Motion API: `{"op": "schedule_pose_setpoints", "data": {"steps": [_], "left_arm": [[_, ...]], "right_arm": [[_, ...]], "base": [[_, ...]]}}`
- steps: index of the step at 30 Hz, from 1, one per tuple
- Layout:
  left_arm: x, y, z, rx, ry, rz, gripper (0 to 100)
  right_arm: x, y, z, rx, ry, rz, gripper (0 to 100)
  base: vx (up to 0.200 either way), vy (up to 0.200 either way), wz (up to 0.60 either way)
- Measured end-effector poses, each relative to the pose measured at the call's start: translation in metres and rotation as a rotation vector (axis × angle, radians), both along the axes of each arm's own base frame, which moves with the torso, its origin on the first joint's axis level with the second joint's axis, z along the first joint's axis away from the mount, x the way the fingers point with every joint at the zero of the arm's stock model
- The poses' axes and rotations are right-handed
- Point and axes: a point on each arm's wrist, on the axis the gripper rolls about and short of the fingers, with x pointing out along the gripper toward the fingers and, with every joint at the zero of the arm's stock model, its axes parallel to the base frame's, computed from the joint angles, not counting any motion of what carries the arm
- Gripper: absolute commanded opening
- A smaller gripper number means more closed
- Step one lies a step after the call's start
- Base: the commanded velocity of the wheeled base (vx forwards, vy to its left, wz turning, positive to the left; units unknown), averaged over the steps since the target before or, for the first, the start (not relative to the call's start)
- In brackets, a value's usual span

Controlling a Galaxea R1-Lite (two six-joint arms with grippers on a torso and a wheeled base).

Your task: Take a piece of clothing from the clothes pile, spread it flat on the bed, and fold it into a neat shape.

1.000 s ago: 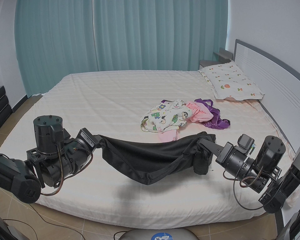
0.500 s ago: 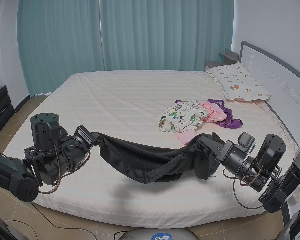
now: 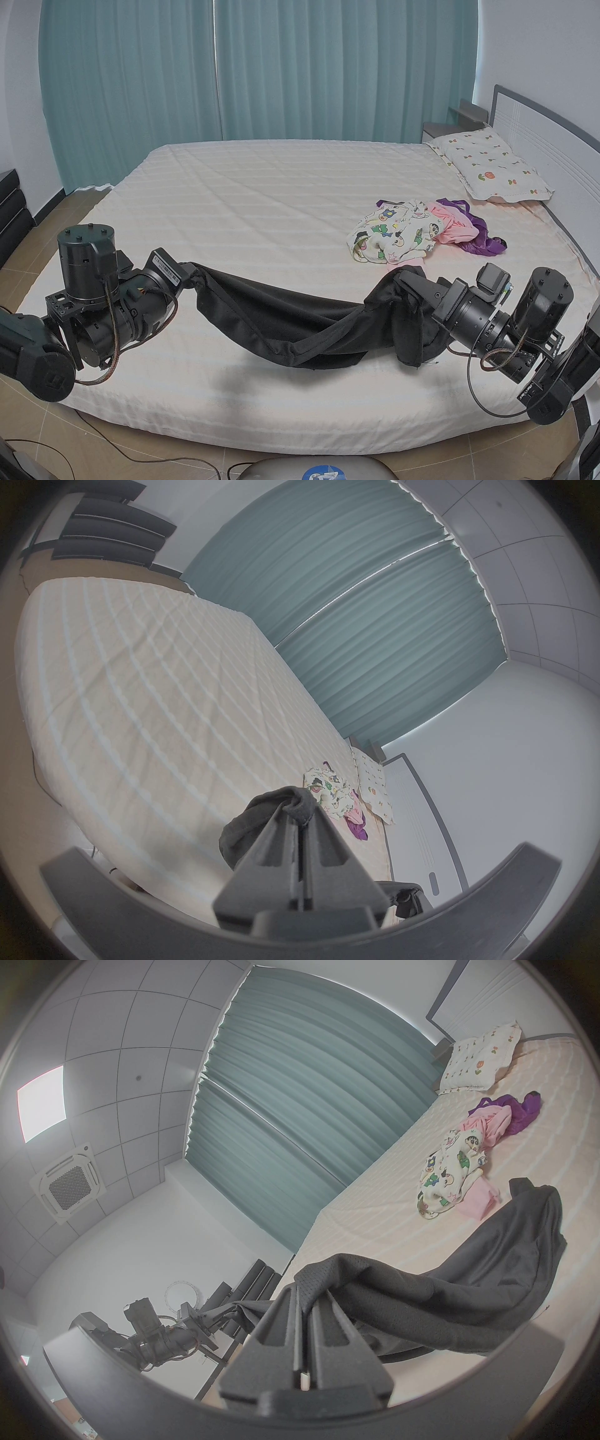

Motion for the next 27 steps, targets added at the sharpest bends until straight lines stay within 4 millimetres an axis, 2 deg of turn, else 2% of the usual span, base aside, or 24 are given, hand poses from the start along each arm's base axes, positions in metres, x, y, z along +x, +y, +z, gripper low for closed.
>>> {"op": "schedule_pose_setpoints", "data": {"steps": [13, 22, 27], "left_arm": [[0.001, 0.002, 0.001, 0.0, -0.002, 0.007, 0], [0.0, 0.001, 0.0, 0.008, 0.004, 0.003, 0], [-0.006, -0.003, 0.001, 0.009, 0.002, -0.02, 0]], "right_arm": [[0.001, -0.001, 0.001, 0.002, -0.006, -0.003, 0], [0.002, -0.008, 0.005, -0.001, -0.025, -0.024, 0], [-0.007, -0.011, 0.007, -0.01, -0.026, -0.016, 0]], "base": [[0.0, 0.2, 0.0], [0.0, 0.0, 0.0], [-0.2, 0.0, 0.0]]}}
